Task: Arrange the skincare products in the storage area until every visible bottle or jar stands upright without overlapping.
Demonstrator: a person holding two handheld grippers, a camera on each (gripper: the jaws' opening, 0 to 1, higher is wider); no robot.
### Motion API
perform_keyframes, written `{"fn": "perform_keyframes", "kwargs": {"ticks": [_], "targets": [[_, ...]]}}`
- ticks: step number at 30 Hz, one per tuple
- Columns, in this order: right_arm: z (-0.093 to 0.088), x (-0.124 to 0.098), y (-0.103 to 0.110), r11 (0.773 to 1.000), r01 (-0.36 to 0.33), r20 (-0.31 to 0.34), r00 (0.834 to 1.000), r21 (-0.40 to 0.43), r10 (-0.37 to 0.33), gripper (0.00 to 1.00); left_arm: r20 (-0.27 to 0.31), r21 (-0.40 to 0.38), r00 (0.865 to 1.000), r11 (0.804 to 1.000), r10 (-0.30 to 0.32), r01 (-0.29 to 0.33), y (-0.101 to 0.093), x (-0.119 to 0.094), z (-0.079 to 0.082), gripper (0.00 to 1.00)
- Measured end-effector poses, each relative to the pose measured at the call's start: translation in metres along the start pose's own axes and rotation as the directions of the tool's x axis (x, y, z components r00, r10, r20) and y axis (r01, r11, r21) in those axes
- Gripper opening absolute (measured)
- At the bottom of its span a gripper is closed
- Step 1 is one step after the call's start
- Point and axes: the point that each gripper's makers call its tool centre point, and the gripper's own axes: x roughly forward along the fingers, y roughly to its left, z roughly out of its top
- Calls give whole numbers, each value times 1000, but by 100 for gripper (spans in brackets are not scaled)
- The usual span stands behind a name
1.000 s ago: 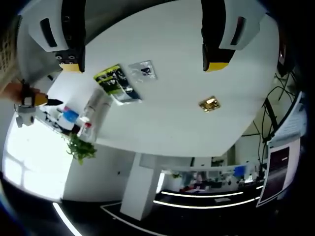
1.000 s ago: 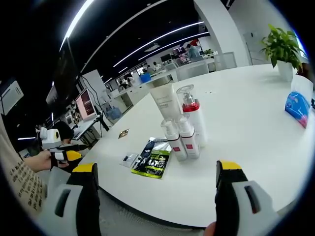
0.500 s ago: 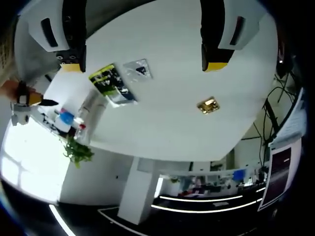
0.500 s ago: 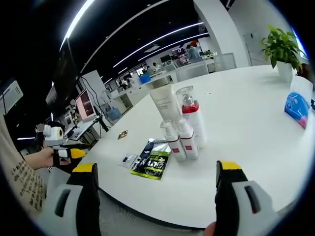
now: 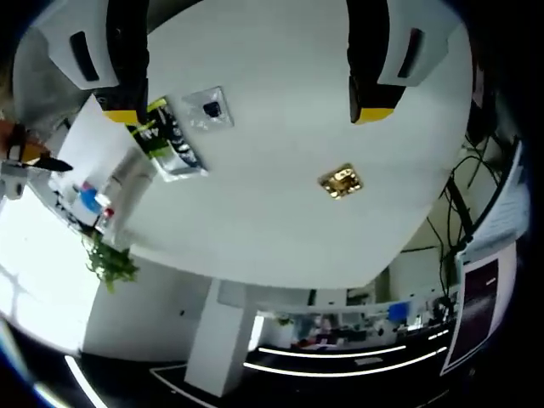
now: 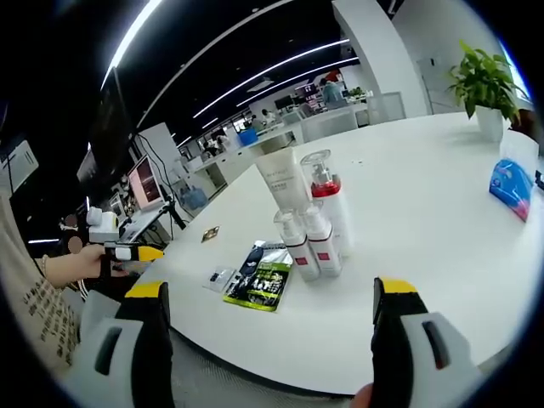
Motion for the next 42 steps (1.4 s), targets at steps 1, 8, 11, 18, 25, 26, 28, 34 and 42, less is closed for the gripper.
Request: {"fn": "perform_keyframes", "kwargs": {"ticks": [1,8,11,18,25,26,28,34,42], "targets": [[0,0,0,1000,1,-2,1000,0,-1,99,-6,1,1000,1000,10,-10,3,2,0,96],[-2,1,-2,1000,9,-18,1000,6,-9,99,-43,-38,997,997,67,-69,27,21,4,94],[-4,2,-3,1000,10,-30,1000,7,-10,99,-50,-74,995,993,89,-93,36,29,8,94],[-10,4,-1,1000,3,-62,998,4,-3,99,-99,-85,979,978,180,-189,61,50,18,94],[-12,5,-3,1000,15,-74,997,15,-14,99,-119,-89,957,958,263,-274,78,77,29,94],[-12,5,-3,1000,17,-76,997,16,-15,99,-125,-94,954,953,274,-287,81,82,30,94],[-13,5,-4,1000,20,-80,997,19,-19,99,-136,-105,946,946,293,-308,85,87,30,93],[-15,6,-5,999,25,-90,996,29,-22,99,-160,-136,923,918,351,-373,99,102,32,91],[-20,8,-2,1000,10,-119,993,24,-8,99,-199,-196,896,879,398,-434,118,123,39,86]]}}
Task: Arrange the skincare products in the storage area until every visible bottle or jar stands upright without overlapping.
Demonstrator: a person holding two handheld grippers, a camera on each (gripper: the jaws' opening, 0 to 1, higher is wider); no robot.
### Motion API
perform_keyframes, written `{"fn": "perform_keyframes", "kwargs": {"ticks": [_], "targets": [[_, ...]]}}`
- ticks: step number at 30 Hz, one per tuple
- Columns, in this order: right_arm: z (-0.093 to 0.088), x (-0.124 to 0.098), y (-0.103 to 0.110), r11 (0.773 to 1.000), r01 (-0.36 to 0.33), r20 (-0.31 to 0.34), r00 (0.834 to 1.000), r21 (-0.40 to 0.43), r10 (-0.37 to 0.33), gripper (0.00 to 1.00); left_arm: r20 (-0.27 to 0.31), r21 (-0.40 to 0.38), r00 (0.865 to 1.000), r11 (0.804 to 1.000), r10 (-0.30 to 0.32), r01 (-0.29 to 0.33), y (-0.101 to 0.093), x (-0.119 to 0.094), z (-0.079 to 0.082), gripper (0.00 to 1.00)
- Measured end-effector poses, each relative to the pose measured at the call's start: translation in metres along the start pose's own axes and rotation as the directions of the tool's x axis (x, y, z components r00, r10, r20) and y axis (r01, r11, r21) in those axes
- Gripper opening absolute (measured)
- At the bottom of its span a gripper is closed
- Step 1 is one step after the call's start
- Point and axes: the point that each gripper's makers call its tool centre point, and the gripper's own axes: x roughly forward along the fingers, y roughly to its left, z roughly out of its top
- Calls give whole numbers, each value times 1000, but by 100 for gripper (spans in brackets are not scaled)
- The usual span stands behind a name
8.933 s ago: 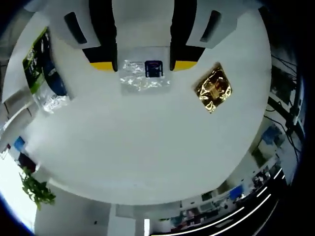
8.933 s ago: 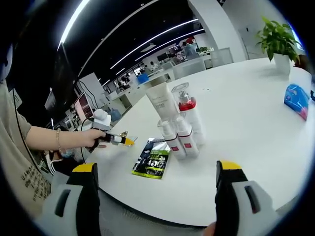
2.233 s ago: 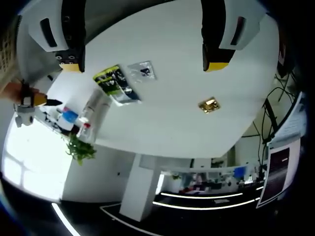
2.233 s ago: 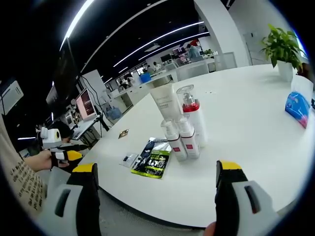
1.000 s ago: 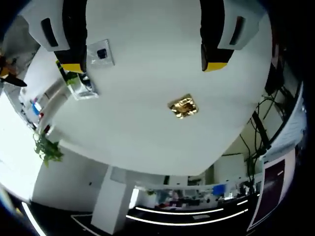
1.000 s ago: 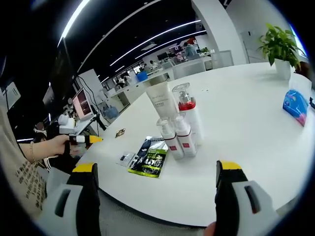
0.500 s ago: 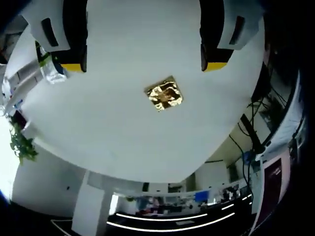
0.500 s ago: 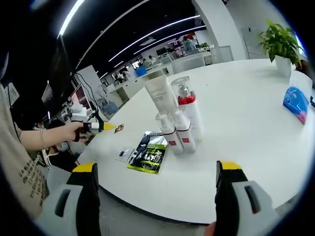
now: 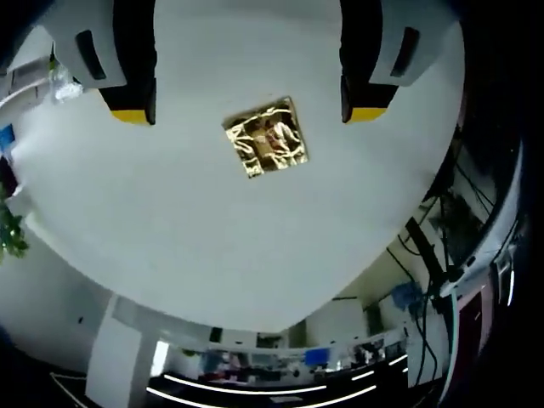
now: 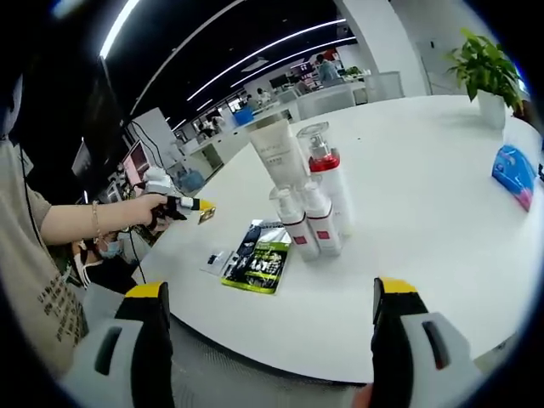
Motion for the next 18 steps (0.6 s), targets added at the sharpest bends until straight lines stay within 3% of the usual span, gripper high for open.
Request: {"fn": "perform_keyframes", "kwargs": {"ticks": [4,18], "targets": [[-2,1,0,1000,4,-15,1000,3,-4,99,3,-17,999,999,43,-43,6,8,7,84],[-8,3,-1,1000,17,-50,999,-13,-18,99,-50,14,993,994,107,-106,13,16,-8,76]]}}
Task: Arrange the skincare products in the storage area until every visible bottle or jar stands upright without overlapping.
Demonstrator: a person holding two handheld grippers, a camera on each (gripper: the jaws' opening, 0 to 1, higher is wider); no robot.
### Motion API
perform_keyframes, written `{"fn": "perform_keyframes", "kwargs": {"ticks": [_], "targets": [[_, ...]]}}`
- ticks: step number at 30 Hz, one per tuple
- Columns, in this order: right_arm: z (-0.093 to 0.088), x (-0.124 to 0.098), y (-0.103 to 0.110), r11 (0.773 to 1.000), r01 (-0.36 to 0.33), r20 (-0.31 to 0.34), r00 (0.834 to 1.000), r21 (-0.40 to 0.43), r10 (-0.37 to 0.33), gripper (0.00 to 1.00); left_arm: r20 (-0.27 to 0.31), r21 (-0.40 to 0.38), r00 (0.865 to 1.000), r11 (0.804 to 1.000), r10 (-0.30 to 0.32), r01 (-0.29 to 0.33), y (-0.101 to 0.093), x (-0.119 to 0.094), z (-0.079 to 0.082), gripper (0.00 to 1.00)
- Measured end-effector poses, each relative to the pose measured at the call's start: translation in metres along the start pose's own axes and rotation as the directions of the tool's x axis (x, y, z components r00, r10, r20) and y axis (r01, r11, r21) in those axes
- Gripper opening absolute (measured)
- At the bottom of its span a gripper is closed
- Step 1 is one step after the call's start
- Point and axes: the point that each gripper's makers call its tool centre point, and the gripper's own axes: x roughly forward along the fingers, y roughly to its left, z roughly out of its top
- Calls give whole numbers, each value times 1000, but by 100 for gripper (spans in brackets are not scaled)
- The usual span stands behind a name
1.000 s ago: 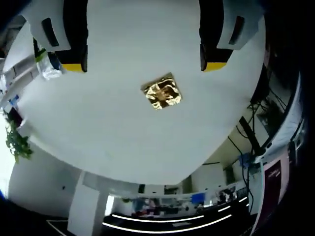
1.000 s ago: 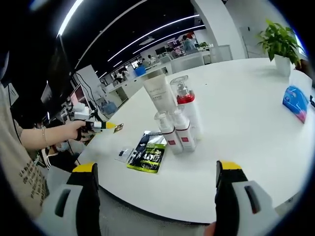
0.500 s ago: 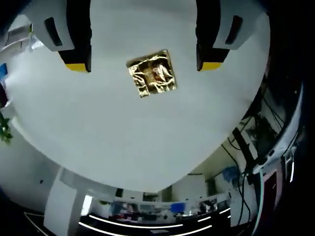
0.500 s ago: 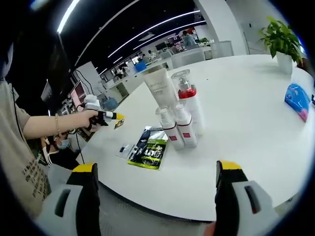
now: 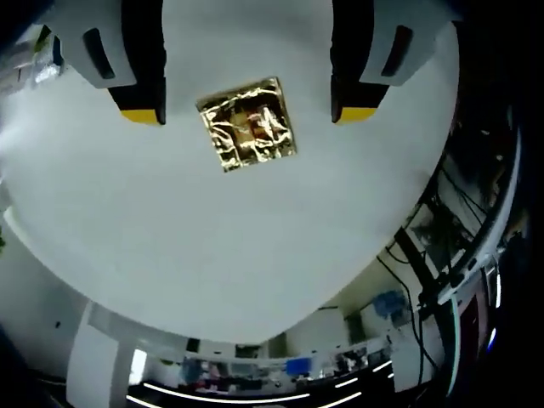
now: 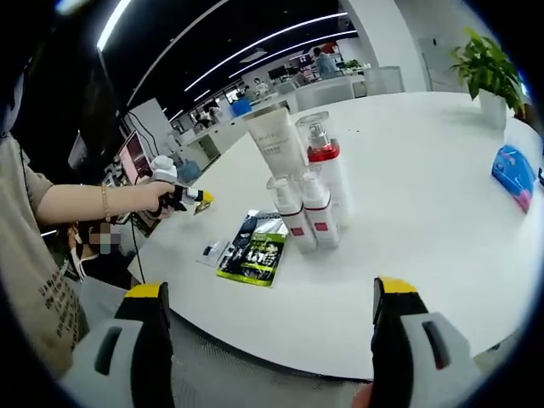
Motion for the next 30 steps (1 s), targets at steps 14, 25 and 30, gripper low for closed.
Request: {"fn": "perform_keyframes", "kwargs": {"ticks": [14,25,30], "targets": [[-6,2,-2,1000,7,-41,999,-6,-8,99,-17,-37,999,999,28,-28,3,-2,-6,72],[-5,2,-5,1000,22,-30,999,2,-22,99,3,-29,1000,999,25,-25,3,-6,-7,55],[-5,3,-5,1000,19,-37,999,-6,-19,99,33,9,999,1000,-6,6,0,-5,-3,40]]}}
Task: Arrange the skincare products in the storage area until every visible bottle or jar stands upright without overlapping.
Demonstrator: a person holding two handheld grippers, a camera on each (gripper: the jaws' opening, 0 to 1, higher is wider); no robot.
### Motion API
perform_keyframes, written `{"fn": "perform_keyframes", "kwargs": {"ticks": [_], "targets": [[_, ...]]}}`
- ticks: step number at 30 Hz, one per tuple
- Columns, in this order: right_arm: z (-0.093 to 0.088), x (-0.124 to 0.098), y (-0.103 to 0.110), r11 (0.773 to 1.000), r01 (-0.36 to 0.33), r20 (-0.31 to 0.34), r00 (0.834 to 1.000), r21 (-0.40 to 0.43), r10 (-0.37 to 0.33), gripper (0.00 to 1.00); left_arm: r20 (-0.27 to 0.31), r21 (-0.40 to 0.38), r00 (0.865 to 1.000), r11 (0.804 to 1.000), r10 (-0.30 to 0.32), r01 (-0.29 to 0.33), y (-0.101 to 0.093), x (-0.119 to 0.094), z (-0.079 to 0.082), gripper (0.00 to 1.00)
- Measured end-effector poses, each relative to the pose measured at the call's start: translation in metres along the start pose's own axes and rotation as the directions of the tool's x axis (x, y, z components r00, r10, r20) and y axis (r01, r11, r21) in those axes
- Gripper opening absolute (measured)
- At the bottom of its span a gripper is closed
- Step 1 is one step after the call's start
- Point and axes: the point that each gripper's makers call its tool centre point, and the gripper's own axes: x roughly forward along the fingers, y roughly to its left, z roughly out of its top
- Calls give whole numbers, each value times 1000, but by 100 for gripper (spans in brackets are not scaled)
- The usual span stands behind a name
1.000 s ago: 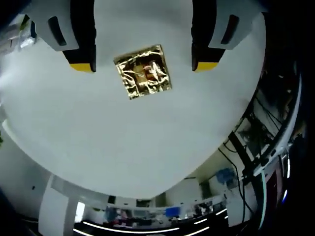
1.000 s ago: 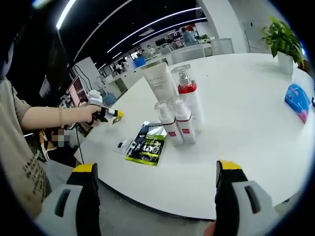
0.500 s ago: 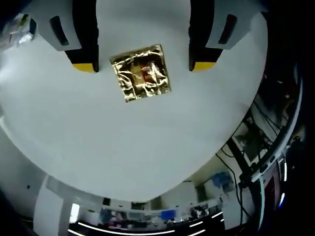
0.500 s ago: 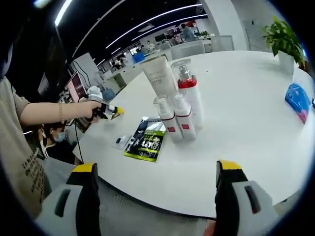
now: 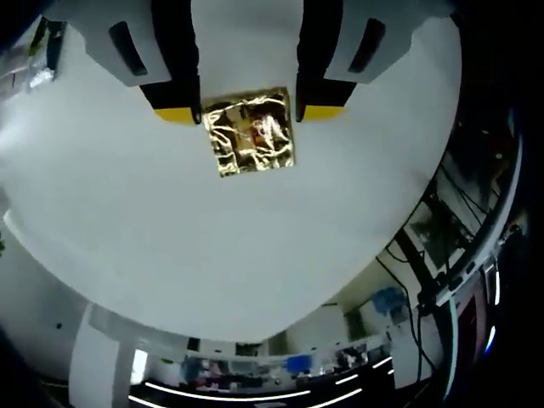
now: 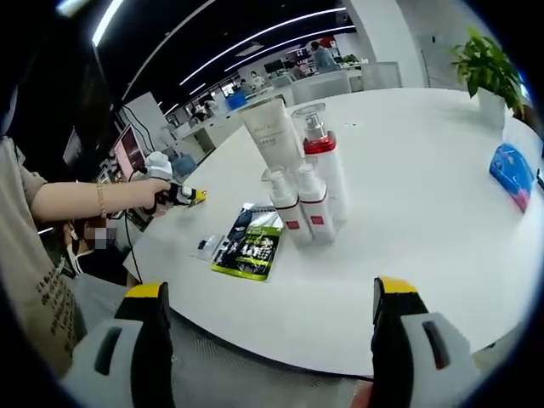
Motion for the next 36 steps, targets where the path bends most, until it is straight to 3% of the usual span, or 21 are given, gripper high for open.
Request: {"fn": "perform_keyframes", "kwargs": {"ticks": [13,22,27,30,34,36], "targets": [[1,0,2,1000,-6,7,1000,-9,6,99,30,49,998,997,-57,56,4,9,1,36],[3,0,7,999,-20,11,1000,-26,20,99,26,105,994,989,-105,102,14,2,-5,36],[7,-1,11,998,-29,25,999,-47,30,99,70,176,983,972,-169,154,8,-11,1,36],[9,-1,16,995,-36,24,999,-97,39,96,110,265,970,947,-217,182,0,-23,8,36],[10,1,24,990,-59,18,998,-127,61,96,128,324,956,922,-264,211,-8,-37,9,36],[13,3,31,989,-77,30,996,-126,82,96,127,372,948,900,-292,227,-15,-46,7,36]]}}
